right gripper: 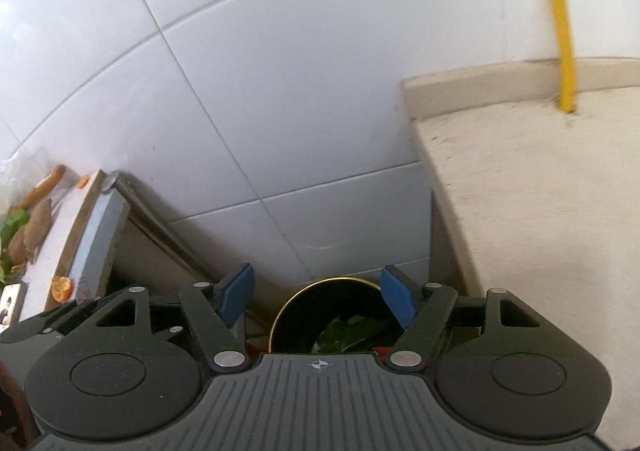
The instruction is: Collect trash
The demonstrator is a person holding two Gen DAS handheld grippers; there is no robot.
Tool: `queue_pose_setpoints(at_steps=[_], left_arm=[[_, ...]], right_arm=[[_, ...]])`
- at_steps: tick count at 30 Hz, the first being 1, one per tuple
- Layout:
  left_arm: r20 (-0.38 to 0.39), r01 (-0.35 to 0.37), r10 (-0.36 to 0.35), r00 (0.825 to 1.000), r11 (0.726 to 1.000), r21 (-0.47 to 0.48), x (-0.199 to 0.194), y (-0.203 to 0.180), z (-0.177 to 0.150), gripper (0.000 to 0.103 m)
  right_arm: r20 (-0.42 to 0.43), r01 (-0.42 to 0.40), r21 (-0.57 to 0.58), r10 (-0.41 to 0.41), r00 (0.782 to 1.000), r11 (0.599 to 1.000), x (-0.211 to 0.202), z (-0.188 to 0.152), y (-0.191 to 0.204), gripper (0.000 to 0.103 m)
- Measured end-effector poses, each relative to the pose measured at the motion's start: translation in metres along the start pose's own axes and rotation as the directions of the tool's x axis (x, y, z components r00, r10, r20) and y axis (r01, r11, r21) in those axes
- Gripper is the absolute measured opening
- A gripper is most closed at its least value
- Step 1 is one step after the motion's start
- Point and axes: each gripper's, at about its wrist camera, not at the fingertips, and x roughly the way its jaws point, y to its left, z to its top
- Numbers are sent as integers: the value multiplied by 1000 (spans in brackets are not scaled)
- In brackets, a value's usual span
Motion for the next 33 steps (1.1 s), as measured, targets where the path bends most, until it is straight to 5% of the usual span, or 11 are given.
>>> queue_pose_setpoints(at_steps=[16, 33], left_arm=[[42, 75, -76, 996, 997, 25, -39, 7, -14, 62], [16, 112, -113, 993, 993, 35, -62, 4, -35, 70]], right_arm=[[67, 118, 19, -118, 991, 993, -52, -39, 0, 80], [65, 103, 24, -104, 992, 994, -72, -64, 9, 81]])
